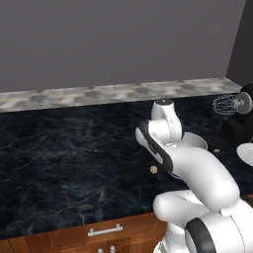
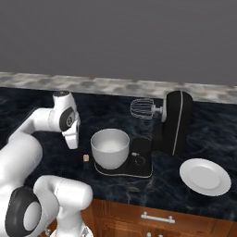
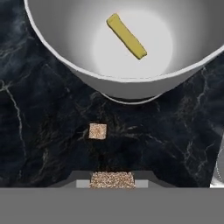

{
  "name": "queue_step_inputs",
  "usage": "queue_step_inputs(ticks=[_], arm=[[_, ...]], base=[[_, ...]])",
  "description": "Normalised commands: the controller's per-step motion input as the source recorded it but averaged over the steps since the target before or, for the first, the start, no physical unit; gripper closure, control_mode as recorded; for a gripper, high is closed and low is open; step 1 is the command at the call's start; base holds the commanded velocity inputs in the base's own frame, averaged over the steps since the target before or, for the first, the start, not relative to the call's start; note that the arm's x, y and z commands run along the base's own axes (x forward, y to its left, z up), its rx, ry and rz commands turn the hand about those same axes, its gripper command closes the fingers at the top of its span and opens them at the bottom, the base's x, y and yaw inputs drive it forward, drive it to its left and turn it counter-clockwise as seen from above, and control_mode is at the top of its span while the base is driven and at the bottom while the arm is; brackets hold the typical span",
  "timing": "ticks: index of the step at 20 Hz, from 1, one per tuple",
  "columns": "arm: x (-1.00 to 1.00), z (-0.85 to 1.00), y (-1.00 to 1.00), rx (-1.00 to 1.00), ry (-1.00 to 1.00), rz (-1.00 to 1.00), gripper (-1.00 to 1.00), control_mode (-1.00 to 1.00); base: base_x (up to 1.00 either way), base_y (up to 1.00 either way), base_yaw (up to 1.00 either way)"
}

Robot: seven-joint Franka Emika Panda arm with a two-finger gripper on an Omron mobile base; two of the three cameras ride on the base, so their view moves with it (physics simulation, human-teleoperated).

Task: Add butter and sugar cubes to the stand mixer bowl and then turn on the stand mixer to begin making frosting.

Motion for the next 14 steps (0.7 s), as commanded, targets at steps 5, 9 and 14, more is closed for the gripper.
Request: queue_step_inputs(ticks=[5, 9, 14], arm=[[-0.14, 0.58, -0.21, 0.0, 0.06, -0.14, 1.0, -1.0], [-0.04, 0.41, -0.44, 0.0, 0.04, -0.07, 1.0, -1.0], [-0.01, 0.23, -0.51, 0.0, 0.04, -0.05, 1.0, -1.0]], base=[[0.0, 0.0, 0.0], [0.0, 0.0, 0.0], [0.0, 0.0, 0.0]])
